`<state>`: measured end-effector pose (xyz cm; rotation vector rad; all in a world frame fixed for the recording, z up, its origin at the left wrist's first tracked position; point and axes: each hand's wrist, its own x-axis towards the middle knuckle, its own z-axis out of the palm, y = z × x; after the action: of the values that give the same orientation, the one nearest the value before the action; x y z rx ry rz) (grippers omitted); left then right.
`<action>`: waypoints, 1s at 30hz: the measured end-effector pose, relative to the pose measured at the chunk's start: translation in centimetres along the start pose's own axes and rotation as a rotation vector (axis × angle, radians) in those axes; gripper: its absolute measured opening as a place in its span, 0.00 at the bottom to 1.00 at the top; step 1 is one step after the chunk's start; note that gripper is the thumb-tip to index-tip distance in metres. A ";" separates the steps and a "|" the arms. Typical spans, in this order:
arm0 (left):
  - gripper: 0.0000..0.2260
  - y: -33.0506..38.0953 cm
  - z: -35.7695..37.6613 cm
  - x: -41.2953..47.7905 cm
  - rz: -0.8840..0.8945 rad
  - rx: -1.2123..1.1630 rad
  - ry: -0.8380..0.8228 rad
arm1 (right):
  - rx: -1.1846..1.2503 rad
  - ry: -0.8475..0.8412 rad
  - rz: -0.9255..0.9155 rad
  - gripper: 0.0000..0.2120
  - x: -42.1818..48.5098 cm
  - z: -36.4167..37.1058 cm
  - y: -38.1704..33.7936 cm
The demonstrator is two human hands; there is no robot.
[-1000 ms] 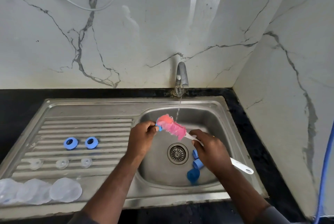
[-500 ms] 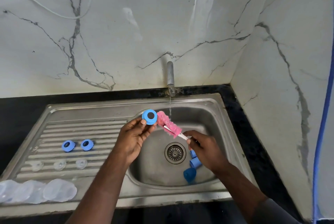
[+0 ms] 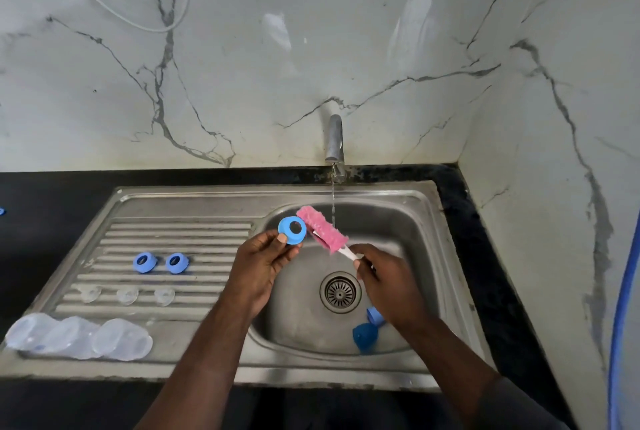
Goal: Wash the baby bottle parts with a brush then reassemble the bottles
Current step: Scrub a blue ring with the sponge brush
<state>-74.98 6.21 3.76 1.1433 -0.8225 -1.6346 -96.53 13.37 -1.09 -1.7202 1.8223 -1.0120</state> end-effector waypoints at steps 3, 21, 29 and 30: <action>0.05 -0.5 0.8 -0.3 0.035 -0.058 0.080 | -0.042 -0.002 -0.025 0.12 -0.1 0.2 -0.2; 0.13 0.0 0.1 0.1 -0.117 -0.068 0.182 | -0.236 0.023 -0.060 0.15 -1.1 1.0 -0.9; 0.13 0.2 -2.6 0.9 -0.173 -0.177 0.175 | -0.358 0.037 -0.098 0.17 -1.7 1.3 -2.6; 0.11 0.3 -2.7 1.2 -0.162 -0.200 0.198 | -0.368 0.039 -0.104 0.17 -1.7 1.4 -2.7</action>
<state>-72.48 4.98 2.78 1.2295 -0.4389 -1.6609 -93.43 14.87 -0.23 -2.0376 2.0628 -0.7871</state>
